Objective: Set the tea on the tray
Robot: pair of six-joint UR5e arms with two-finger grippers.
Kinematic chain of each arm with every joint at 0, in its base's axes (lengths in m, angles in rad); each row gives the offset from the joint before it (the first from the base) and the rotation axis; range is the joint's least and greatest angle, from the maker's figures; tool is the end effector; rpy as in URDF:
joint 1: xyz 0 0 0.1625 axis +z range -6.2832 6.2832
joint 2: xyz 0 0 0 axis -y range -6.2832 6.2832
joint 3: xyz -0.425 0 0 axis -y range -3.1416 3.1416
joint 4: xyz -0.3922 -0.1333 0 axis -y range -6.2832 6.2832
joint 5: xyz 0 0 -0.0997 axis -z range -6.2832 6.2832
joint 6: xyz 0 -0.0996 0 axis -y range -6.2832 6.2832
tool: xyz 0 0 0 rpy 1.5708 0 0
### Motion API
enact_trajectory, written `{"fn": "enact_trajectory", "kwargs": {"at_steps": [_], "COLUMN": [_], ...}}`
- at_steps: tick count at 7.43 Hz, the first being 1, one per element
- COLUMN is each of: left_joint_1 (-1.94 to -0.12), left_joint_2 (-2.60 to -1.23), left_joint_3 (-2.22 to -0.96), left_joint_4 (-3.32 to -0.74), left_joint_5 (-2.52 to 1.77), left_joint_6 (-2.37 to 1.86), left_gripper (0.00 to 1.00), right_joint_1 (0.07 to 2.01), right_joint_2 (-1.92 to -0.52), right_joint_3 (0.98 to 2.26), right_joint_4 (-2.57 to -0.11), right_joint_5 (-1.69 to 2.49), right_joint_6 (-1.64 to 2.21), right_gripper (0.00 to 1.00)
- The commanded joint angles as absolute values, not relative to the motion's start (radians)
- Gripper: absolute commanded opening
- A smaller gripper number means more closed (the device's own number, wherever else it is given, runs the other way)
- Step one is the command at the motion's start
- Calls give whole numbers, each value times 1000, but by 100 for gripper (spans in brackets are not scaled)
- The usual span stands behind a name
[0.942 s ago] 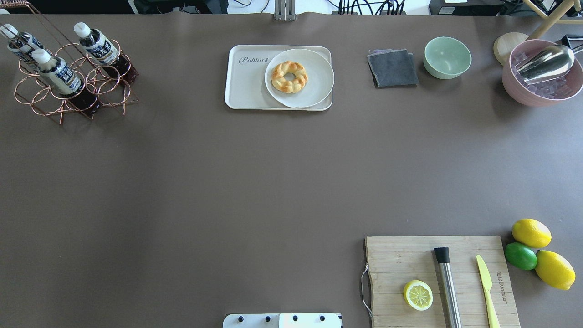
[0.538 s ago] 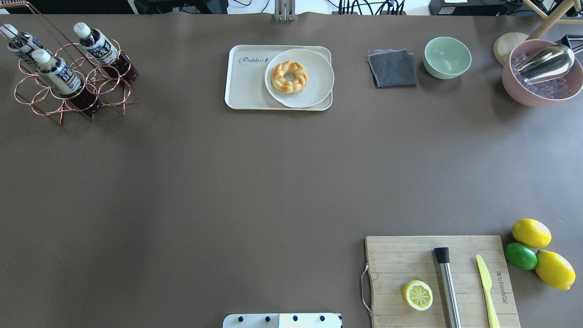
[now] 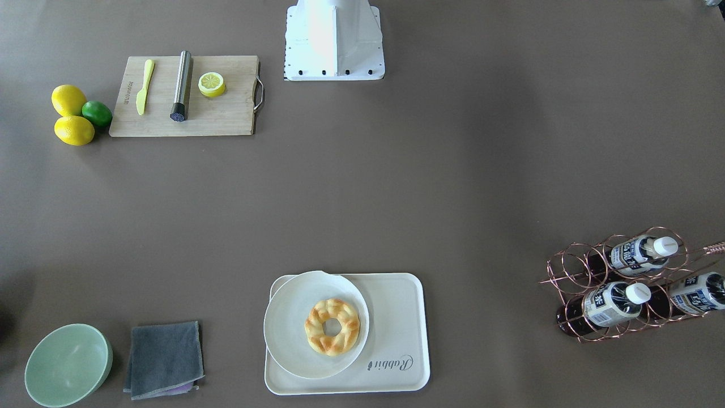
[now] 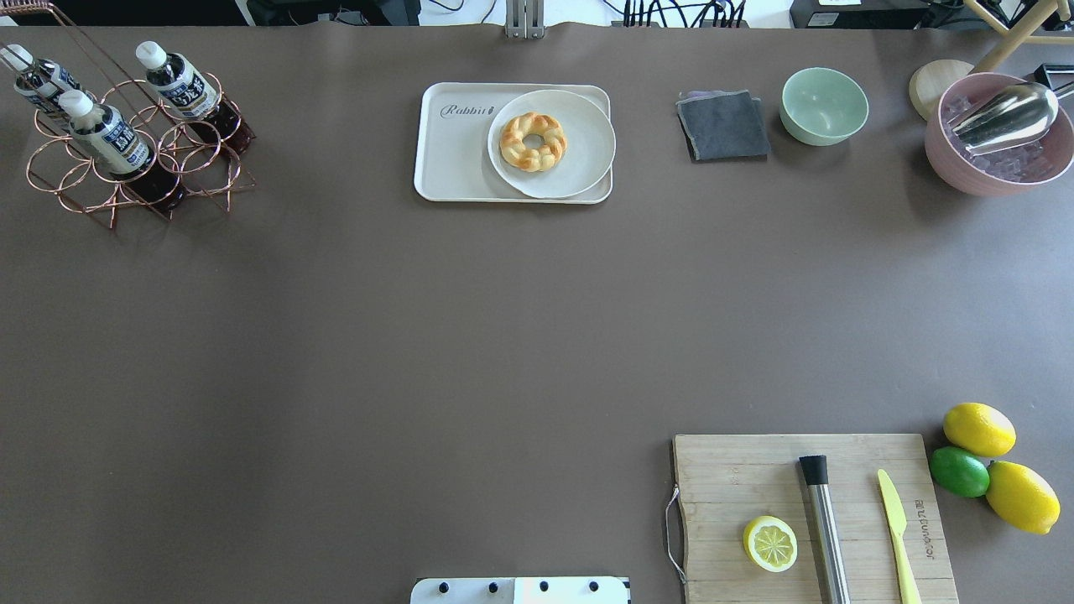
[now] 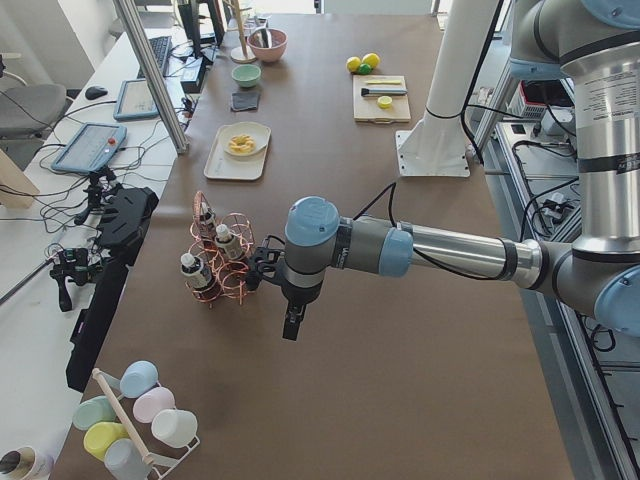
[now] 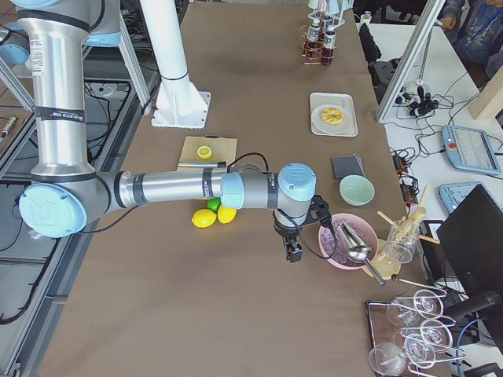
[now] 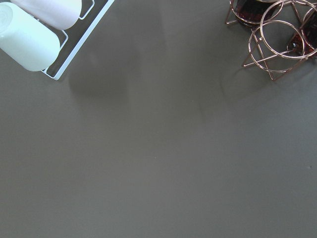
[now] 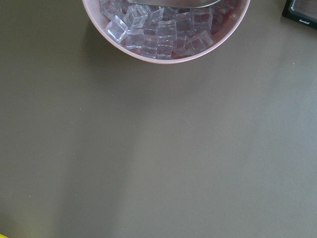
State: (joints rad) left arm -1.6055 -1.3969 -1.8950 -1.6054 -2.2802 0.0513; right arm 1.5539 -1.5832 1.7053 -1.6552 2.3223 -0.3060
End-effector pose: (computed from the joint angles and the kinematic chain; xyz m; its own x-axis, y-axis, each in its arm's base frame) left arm -0.0832 -0.4235 0.5783 0.7632 0.1436 -0.6300 -0.0050 0.9763 0.2165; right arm 0.0571 -0.4874 0.6087 0.6911 -0.3373 0.6392 0.2360 0.9413 0.2415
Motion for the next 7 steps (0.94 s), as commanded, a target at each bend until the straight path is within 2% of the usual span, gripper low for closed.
{"fn": "enact_trajectory", "kwargs": {"at_steps": [1,7], "left_joint_1": [-1602,-1600], "left_joint_2": [-1405,-1393], "left_joint_3": [-1894,-1898], "left_joint_4": [-1605,-1605], "left_joint_5": [-2287,-2286], "left_joint_6": [54,61], "left_gripper": [97,97], "right_joint_1": [1554,1554], "right_joint_2": [-1591,-1598], "right_joint_3": [1706,1706], "right_joint_4": [-1655,-1654], "right_joint_5": [2319,2324], "right_joint_6": [-308,-319], "right_gripper": [100,100]}}
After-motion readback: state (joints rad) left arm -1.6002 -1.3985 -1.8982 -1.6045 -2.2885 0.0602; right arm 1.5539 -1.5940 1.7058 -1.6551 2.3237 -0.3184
